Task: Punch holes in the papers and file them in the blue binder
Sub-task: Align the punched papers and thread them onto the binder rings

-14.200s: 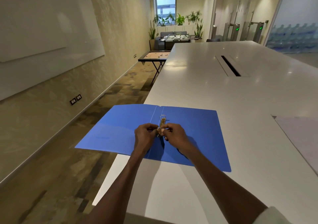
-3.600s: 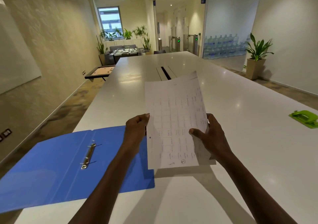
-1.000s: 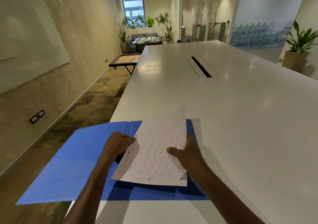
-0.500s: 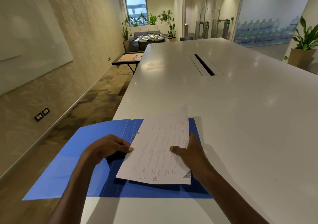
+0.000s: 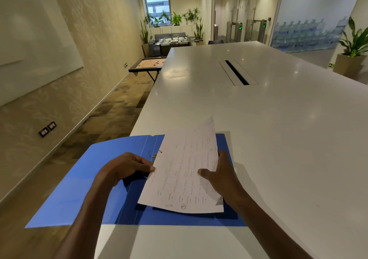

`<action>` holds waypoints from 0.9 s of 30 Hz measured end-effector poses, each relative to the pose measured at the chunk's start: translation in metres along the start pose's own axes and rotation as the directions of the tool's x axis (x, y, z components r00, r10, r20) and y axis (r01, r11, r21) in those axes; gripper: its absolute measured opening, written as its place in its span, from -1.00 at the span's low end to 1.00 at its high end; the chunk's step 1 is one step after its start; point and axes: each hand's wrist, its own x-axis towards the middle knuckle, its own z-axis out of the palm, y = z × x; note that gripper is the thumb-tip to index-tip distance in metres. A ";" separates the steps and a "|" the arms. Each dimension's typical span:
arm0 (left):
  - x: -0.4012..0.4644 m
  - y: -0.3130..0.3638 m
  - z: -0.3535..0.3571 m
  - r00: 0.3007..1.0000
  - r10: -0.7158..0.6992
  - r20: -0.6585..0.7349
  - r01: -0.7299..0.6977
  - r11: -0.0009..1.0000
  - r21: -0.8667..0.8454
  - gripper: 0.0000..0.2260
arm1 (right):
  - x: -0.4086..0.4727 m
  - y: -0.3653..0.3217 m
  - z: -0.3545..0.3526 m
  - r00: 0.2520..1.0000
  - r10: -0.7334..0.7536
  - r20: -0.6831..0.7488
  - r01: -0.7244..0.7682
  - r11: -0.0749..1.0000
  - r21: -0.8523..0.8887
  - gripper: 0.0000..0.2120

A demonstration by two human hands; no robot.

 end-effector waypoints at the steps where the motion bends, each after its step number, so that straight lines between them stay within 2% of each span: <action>1: 0.001 0.001 0.001 1.000 -0.003 -0.007 0.003 1.000 0.015 -0.89 | 0.000 0.001 0.000 1.000 -0.008 -0.003 0.008 1.000 -0.011 -0.45; 12: 0.007 0.014 0.004 0.996 -0.012 -0.091 0.028 0.984 0.176 -0.84 | 0.002 -0.001 -0.002 0.997 -0.077 -0.033 0.071 0.987 -0.145 -0.43; 15: 0.011 0.016 0.006 0.994 0.012 -0.108 0.014 0.972 0.235 -0.78 | 0.004 0.001 -0.005 0.998 -0.044 -0.035 0.038 0.987 -0.154 -0.42; 19: 0.019 0.012 0.008 0.981 0.029 -0.189 0.012 0.977 0.215 -0.79 | 0.005 0.008 -0.005 0.999 0.027 -0.031 -0.032 0.983 -0.183 -0.42; 22: 0.021 0.009 0.011 0.963 0.080 -0.257 -0.007 0.962 0.272 -0.81 | 0.008 0.012 -0.006 0.998 0.049 -0.034 -0.057 0.960 -0.274 -0.51; 27: 0.020 0.011 0.013 0.964 0.094 -0.250 -0.004 0.941 0.338 -0.82 | 0.019 0.025 -0.012 0.995 -0.001 -0.097 -0.045 0.878 -0.477 -0.73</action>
